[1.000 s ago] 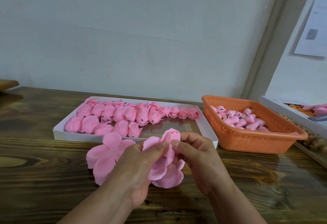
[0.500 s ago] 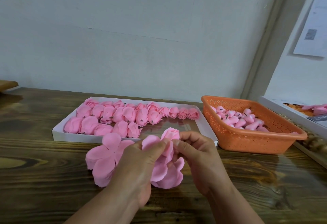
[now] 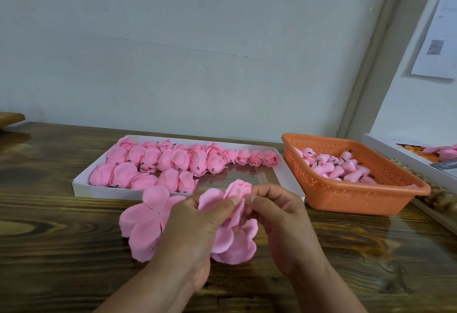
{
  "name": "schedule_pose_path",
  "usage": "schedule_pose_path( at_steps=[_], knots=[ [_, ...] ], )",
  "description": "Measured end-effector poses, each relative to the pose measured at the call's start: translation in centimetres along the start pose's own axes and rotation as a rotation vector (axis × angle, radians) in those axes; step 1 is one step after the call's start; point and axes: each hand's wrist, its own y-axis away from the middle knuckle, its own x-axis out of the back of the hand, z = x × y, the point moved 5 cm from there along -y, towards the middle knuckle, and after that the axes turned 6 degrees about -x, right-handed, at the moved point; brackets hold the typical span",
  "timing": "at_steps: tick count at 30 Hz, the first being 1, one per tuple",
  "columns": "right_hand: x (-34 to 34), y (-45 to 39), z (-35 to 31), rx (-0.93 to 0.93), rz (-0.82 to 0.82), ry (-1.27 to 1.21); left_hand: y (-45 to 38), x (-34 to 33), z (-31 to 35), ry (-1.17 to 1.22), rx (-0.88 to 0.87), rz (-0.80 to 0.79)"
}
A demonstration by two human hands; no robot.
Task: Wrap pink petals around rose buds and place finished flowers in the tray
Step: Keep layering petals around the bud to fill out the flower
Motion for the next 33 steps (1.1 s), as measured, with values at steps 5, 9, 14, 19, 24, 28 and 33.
schedule_pose_path(
  at_steps=[5,9,14,19,24,28,33],
  knots=[
    [-0.4,0.3,-0.1,0.046,0.050,-0.002,0.0,0.0,-0.2,0.014,0.013,0.026],
    [-0.6,0.6,-0.2,0.086,0.071,0.001,0.2,-0.1,0.3,0.039,-0.016,-0.025],
    [-0.5,0.6,0.0,0.039,0.110,-0.002,0.6,0.0,0.7,0.056,-0.030,-0.042],
    [-0.9,0.4,-0.3,0.028,0.067,0.002,0.8,-0.1,0.8,0.076,-0.029,-0.052],
    [-1.1,0.5,-0.1,0.007,-0.013,-0.061,0.8,-0.2,0.8,0.104,-0.039,-0.059],
    [-0.3,0.0,0.2,-0.091,-0.005,-0.082,1.0,-0.4,1.2,0.147,-0.036,-0.059],
    [-0.7,0.3,0.0,-0.043,0.052,0.042,1.1,-0.6,1.1,0.135,-0.031,-0.076]
  ],
)
